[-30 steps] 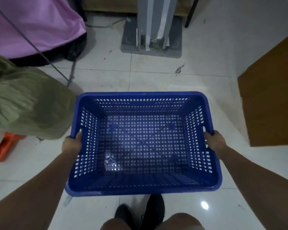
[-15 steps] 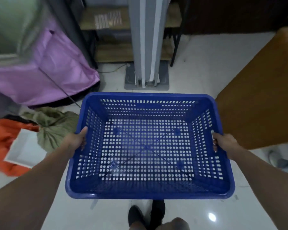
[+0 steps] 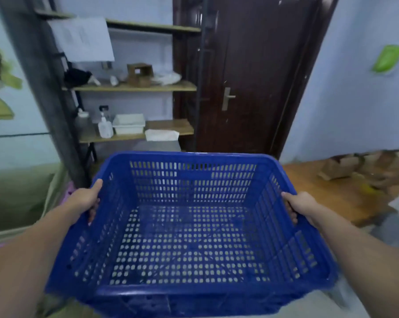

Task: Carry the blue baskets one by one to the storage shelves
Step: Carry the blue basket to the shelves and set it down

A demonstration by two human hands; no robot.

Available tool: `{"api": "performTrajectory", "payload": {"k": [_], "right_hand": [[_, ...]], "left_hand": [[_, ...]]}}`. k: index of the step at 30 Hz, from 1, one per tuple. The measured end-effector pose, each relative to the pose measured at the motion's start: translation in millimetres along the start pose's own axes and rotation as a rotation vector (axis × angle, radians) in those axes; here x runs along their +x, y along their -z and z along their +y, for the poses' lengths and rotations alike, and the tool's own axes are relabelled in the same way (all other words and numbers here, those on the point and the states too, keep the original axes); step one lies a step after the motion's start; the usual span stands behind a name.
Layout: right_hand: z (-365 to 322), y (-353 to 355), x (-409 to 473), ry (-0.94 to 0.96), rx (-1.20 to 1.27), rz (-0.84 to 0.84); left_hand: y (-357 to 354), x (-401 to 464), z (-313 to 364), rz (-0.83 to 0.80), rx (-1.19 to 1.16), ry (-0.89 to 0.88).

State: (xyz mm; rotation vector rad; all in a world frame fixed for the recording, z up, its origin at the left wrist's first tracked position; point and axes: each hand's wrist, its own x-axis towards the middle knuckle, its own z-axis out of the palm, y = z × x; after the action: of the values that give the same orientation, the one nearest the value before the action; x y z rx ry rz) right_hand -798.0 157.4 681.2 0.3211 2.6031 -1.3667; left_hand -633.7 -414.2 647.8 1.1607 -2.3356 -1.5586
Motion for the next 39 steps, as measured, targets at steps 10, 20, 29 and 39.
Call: {"api": "performTrajectory", "payload": {"k": [10, 20, 29, 39], "right_hand": [[44, 71, -216, -0.193, -0.121, 0.367], [173, 150, -513, -0.536, -0.016, 0.711], [294, 137, -822, -0.712, 0.163, 1.085], [369, 119, -1035, -0.964, 0.270, 1.437]], "left_hand": [[-4, -42, 93, -0.232, 0.303, -0.374], [-130, -207, 114, -0.601, 0.512, -0.618], [-236, -457, 66, -0.894, 0.531, -0.968], [-332, -710, 16, -1.223, 0.593, -1.169]]}}
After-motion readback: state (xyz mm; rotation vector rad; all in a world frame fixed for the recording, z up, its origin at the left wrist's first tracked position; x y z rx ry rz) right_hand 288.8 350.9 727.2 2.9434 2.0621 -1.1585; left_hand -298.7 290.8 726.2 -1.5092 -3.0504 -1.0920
